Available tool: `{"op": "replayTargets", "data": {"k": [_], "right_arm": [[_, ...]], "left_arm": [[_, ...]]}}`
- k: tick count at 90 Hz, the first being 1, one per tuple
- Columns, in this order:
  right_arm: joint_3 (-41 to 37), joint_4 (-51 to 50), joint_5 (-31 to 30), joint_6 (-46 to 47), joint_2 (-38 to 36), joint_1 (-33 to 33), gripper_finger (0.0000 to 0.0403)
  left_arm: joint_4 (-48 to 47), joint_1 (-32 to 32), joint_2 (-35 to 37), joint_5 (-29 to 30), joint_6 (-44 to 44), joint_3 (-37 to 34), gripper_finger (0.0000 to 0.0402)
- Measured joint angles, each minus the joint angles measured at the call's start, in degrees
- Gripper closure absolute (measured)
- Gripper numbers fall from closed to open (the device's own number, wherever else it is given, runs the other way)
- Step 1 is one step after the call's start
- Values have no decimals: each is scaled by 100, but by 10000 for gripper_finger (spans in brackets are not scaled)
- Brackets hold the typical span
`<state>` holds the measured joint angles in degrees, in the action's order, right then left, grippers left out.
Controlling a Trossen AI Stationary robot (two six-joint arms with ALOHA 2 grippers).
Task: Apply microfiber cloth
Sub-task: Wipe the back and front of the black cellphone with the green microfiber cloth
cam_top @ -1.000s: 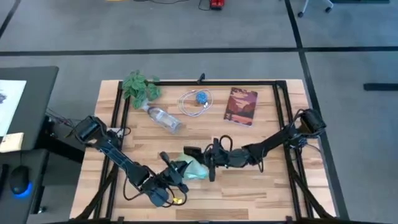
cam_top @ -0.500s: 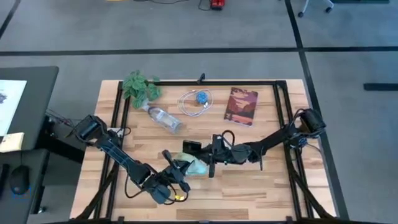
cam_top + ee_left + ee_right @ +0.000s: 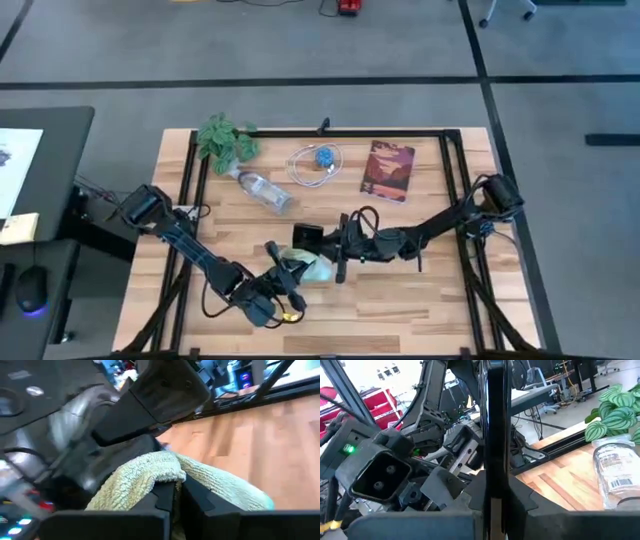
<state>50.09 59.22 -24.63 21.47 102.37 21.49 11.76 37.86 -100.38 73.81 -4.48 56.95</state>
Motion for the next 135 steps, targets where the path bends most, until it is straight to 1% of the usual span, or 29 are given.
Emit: {"op": "replayTargets", "data": {"k": [6, 14, 18, 25, 33, 39, 45, 57, 64, 77, 86, 97, 106, 112, 119, 128, 135], "right_arm": [[0, -28, -33, 21, 0, 30, 382], [0, -40, 46, 54, -4, 46, 382], [0, -30, 48, 53, -5, 49, 382], [0, -2, 14, 53, -9, 39, 382], [15, 19, -41, 51, -12, 40, 382], [22, 17, -41, 54, -20, 40, 382], [22, -29, -37, 75, -22, 40, 382], [22, -157, 10, 92, -22, 55, 382], [22, -204, 5, 88, -22, 89, 382], [9, -313, -51, 62, 0, 144, 382], [9, -367, -104, 50, 0, 163, 382], [9, -434, -124, 59, 2, 163, 382], [9, -434, -125, 102, 0, 165, 382], [9, -454, -126, 114, 0, 167, 382], [-4, -501, -121, 112, 0, 175, 382], [-9, -526, -13, 87, 3, 168, 382], [-9, -533, 59, 57, 7, 150, 382]], "left_arm": [[347, -14, -5, -118, 415, -11, 402], [962, -132, -6, -831, 908, -20, 401], [1132, -201, -6, -951, 947, -20, 401], [1172, -277, -6, -727, 1075, -20, 402], [1341, -281, -17, -307, 1553, -20, 402], [1632, -281, -17, -168, 1930, -20, 402], [1842, -270, -17, -80, 2124, -20, 402], [1730, -188, -17, 167, 2255, -18, 402], [1406, -148, -17, 286, 1974, -1, 402], [431, -62, -6, 476, 1032, 4, 402], [-228, 11, 9, 770, 338, 10, 402], [-776, 133, 36, 1189, -128, 0, 402], [-1166, 174, 156, 1201, -571, -3, 402], [-1279, 176, 211, 1056, -839, -7, 402], [-1167, 168, 228, 613, -988, -11, 402], [-768, 124, 57, -62, -1099, -9, 402], [-327, 114, -205, -221, -1049, -7, 402]]}}
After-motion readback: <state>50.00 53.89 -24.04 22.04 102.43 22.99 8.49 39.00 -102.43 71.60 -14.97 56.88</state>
